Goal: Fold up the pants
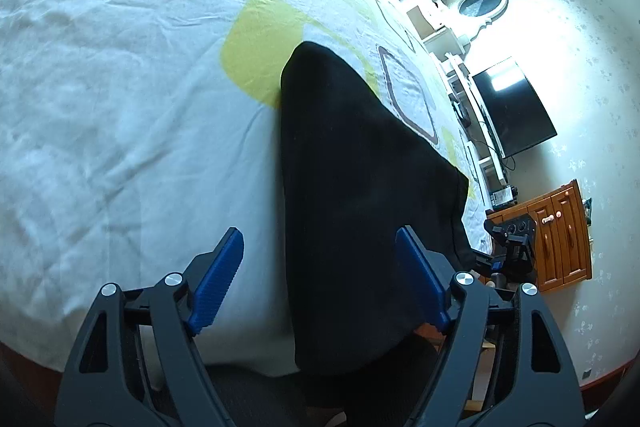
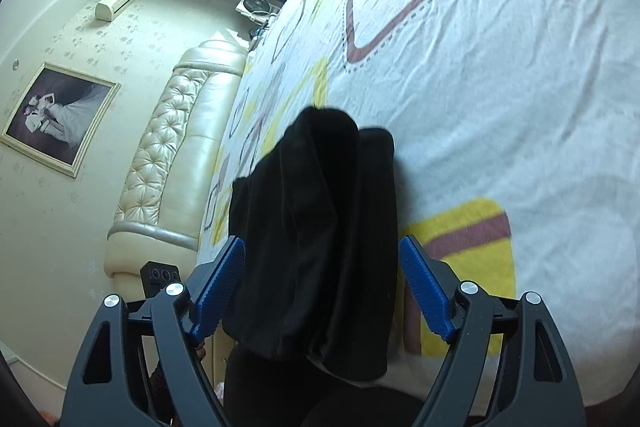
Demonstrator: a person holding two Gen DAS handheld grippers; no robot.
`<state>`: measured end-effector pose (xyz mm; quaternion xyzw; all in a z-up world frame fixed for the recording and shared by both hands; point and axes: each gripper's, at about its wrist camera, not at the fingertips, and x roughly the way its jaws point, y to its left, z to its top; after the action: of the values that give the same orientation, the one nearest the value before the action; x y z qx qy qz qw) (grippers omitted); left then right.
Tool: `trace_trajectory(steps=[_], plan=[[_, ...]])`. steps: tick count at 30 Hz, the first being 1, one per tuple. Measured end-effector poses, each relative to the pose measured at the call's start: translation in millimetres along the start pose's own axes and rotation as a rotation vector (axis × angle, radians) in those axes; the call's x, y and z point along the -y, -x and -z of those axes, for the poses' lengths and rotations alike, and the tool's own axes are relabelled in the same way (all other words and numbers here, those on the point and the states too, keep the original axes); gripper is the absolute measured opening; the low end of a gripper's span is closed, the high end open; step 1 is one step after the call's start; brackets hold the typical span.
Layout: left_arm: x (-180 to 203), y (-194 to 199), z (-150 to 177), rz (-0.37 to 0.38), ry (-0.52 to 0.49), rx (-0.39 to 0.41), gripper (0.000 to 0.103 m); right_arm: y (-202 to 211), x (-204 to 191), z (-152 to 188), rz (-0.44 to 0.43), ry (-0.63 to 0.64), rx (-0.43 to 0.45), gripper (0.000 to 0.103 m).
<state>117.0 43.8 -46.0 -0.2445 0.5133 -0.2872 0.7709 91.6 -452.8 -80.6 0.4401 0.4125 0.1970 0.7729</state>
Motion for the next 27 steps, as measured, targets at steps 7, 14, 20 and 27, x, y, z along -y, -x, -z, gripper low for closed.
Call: trace_trajectory(steps=[7, 14, 20, 27], plan=[[-10, -46, -53, 0.031, 0.04, -0.012, 0.079, -35, 6, -38, -0.007, -0.01, -0.008, 0.079], [-16, -77, -74, 0.069, 0.109, -0.038, 0.085, -47, 21, -40, -0.078, -0.083, 0.012, 0.08], [0, -89, -73, -0.036, -0.016, -0.064, 0.047, -59, 1, -34, 0.022, 0.03, -0.034, 0.066], [11, -84, -70, -0.107, -0.063, -0.023, 0.035, -62, -4, -29, 0.075, 0.05, -0.014, 0.046]])
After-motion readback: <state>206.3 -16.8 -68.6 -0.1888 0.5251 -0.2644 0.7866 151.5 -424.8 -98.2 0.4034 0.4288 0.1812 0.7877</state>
